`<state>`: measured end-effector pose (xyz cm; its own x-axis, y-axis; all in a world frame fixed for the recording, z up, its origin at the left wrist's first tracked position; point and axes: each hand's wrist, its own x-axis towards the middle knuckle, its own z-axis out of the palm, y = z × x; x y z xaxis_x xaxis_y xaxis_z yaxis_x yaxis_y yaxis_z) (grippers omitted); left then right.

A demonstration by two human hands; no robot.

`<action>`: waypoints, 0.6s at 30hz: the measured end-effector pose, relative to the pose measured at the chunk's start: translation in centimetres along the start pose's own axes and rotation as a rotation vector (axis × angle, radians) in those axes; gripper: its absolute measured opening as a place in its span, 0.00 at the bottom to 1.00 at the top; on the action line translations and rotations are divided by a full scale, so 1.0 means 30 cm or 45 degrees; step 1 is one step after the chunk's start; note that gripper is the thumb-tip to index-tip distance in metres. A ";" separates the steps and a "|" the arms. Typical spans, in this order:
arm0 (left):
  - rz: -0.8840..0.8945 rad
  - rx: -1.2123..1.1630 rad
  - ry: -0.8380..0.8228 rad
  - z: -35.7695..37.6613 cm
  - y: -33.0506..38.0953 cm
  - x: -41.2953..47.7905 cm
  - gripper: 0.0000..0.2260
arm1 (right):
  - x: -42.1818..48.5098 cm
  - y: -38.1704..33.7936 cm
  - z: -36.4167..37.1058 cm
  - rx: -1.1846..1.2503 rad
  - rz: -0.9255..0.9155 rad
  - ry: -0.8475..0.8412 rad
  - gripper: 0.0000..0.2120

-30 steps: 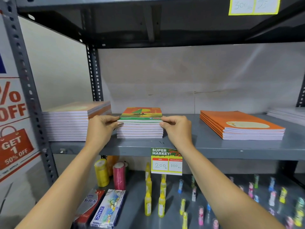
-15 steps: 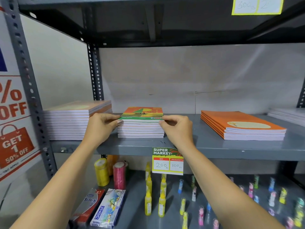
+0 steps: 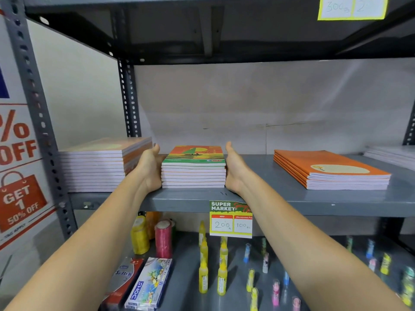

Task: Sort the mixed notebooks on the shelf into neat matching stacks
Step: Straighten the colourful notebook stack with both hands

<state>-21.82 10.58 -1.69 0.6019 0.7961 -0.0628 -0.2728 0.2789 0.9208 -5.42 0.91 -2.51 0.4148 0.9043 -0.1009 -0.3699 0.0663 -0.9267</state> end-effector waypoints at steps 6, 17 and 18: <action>-0.035 0.051 0.010 0.031 -0.014 0.018 0.28 | 0.019 -0.008 -0.032 -0.144 -0.043 0.079 0.23; -0.130 0.103 -0.192 0.264 -0.114 0.059 0.31 | 0.002 -0.103 -0.303 -0.099 -0.052 0.162 0.23; -0.137 0.102 -0.203 0.281 -0.122 0.063 0.31 | 0.004 -0.111 -0.324 -0.102 -0.048 0.169 0.24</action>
<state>-13.35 6.52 -1.94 0.7371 0.6672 -0.1069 -0.1438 0.3095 0.9400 3.95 -3.30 -2.97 0.5354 0.8378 -0.1072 -0.2865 0.0607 -0.9562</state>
